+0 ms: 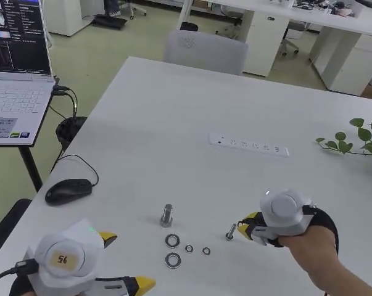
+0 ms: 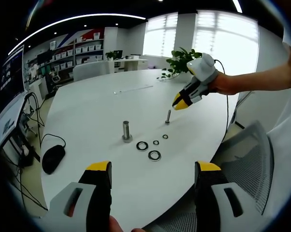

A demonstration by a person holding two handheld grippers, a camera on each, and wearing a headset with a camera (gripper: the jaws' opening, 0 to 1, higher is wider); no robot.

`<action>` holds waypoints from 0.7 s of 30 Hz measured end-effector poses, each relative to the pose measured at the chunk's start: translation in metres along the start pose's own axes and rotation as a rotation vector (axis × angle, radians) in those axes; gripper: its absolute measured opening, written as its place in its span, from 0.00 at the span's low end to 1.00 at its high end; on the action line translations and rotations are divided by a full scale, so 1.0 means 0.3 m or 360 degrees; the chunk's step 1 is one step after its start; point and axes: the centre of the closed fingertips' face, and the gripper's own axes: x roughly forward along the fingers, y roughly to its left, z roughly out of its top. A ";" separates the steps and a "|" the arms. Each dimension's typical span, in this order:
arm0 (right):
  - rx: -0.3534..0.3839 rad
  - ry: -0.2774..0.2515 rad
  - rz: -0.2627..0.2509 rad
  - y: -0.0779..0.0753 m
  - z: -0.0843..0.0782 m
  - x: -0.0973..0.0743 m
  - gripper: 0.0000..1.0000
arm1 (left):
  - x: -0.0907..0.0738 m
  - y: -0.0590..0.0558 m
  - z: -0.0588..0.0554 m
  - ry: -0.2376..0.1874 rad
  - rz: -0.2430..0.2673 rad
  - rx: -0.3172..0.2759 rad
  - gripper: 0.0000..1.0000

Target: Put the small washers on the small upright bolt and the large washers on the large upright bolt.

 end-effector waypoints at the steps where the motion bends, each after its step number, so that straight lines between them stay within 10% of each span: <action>1: -0.0009 0.0004 0.0000 -0.005 0.000 0.006 0.13 | 0.000 0.000 0.001 -0.0001 -0.0002 0.0000 0.69; 21: -0.0091 0.0090 0.0051 0.000 0.002 0.044 0.13 | -0.005 0.016 -0.008 -0.0001 0.0016 -0.0020 0.70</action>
